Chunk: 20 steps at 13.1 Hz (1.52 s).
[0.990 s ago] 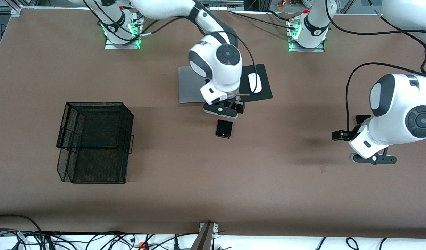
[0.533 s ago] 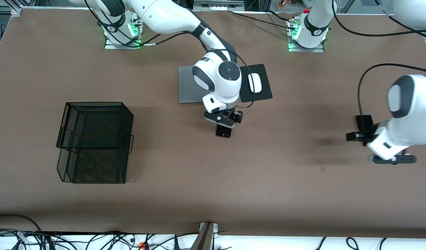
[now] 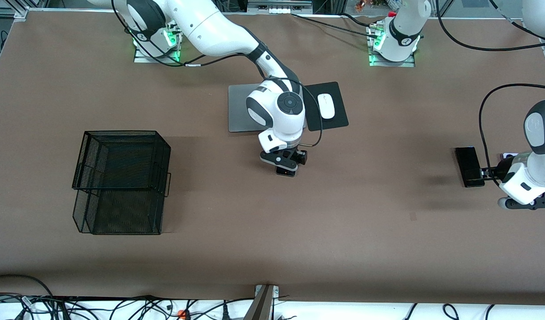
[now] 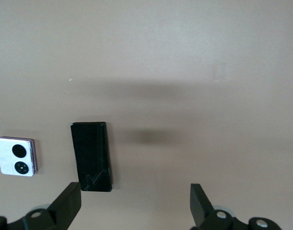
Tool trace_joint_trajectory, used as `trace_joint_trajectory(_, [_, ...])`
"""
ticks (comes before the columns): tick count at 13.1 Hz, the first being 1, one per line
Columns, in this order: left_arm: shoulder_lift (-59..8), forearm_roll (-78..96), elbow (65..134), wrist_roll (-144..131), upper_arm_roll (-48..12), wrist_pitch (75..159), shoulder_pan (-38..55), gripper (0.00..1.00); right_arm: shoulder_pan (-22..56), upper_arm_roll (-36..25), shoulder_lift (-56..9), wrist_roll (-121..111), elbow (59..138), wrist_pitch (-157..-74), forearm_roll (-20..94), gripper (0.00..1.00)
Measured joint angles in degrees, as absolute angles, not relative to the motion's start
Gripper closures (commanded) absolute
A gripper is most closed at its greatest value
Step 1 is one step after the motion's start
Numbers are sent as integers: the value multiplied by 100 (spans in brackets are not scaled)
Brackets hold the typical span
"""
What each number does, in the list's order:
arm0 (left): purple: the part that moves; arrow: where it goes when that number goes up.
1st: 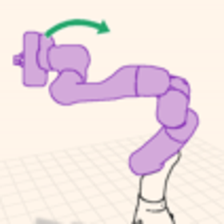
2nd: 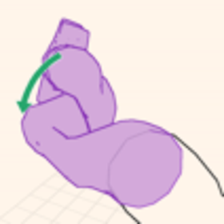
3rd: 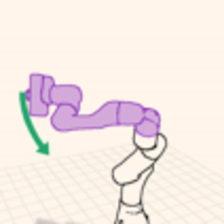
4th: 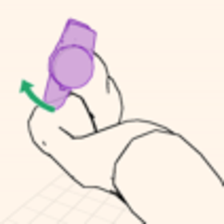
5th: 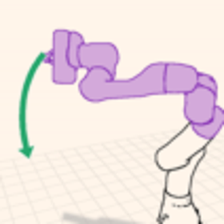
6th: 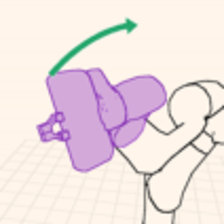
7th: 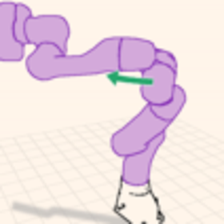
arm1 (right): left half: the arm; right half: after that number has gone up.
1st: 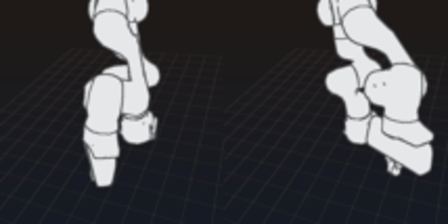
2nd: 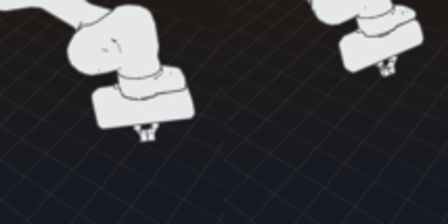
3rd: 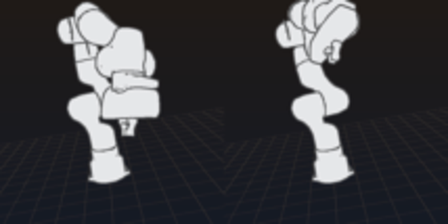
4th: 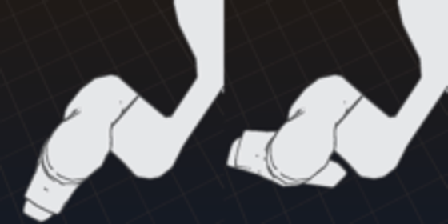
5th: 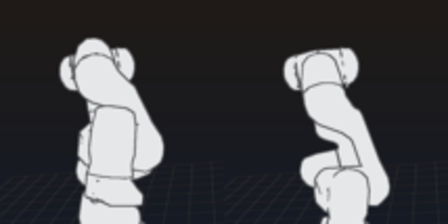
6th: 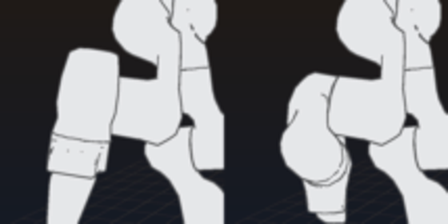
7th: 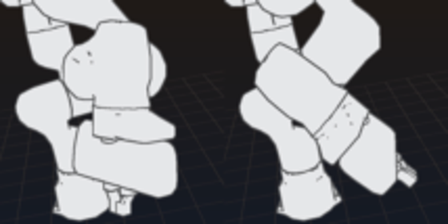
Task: Place phones with both arms
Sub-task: 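Grasp the flip phone with the right gripper while the left grasps the bar phone, then lower the flip phone into the basket with the right gripper while the left lifts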
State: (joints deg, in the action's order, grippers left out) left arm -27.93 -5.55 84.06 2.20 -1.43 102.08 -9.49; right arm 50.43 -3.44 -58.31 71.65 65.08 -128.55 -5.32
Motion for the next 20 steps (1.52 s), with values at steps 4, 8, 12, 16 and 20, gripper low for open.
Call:
trace_joint_trajectory(4, [-2894, -784, 8409, 219, -127, 10337, -1074, 0, 5052, -343, -5946, 7006, 6507, -13056, -542, 0])
trace_joint_trajectory(8, [-3217, -993, 8614, 264, -86, 10622, -1582, 0, 5075, -343, -6046, 6960, 6512, -13210, -558, 2])
trace_joint_trajectory(12, [-3451, -1043, 9363, 397, -83, 12036, -1906, 0, 5070, -349, -6028, 6695, 6504, -13201, -560, 100])
trace_joint_trajectory(16, [-3444, -1041, 10428, 725, -247, 13307, -2449, 0, 5023, -394, -5926, 6539, 6378, -12900, -560, 100])
trace_joint_trajectory(20, [-3387, -1040, 10490, 722, -425, 13286, -2517, 0, 4865, -402, -5230, 6138, 6115, -11723, -555, 100])
